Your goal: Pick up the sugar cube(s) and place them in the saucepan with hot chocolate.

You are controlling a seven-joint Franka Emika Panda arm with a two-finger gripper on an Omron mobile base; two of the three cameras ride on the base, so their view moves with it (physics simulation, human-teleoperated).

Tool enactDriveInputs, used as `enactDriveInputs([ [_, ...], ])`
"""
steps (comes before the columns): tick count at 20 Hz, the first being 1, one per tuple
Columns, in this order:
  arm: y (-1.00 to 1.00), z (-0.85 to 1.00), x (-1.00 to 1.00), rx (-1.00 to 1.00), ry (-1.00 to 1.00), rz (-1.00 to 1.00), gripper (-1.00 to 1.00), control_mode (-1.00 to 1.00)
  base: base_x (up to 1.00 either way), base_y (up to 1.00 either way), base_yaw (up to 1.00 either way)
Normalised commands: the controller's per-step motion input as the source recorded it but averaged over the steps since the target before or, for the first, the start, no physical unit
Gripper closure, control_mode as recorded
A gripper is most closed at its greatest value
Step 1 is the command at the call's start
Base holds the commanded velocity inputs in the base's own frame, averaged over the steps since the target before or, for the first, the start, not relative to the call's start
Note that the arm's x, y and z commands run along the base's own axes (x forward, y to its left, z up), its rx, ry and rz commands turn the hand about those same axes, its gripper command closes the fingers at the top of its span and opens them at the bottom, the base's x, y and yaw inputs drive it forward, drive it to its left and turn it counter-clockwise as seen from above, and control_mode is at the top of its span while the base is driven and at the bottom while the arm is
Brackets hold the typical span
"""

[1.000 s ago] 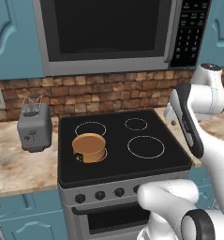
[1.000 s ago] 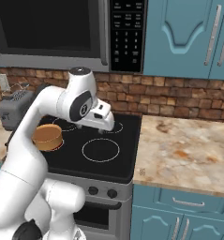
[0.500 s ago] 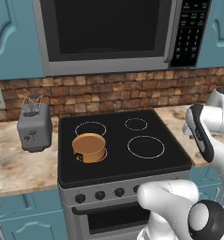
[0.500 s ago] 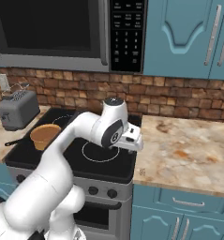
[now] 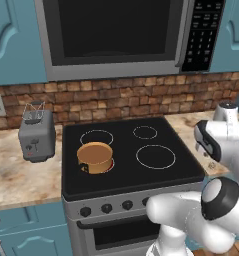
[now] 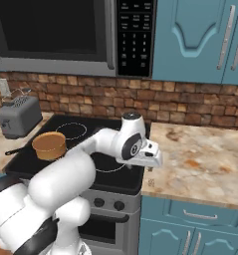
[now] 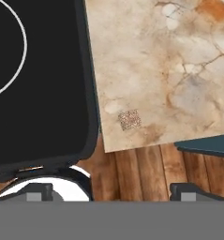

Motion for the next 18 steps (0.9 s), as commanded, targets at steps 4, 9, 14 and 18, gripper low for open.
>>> enactDriveInputs([
  [4,-0.68,-0.45,0.3,0.0,0.04,0.0,-1.0,-1.0,0.0,0.0,0.0],
  [9,-0.25,-0.39,0.25,0.0,0.0,0.0,-1.0,-1.0,0.0,0.0,0.0],
  [14,0.0,-0.31,0.15,0.0,0.0,0.0,-1.0,-1.0,0.0,0.0,0.0],
  [18,0.0,-0.44,0.06,0.0,-0.03,0.0,-1.0,-1.0,0.0,0.0,0.0],
])
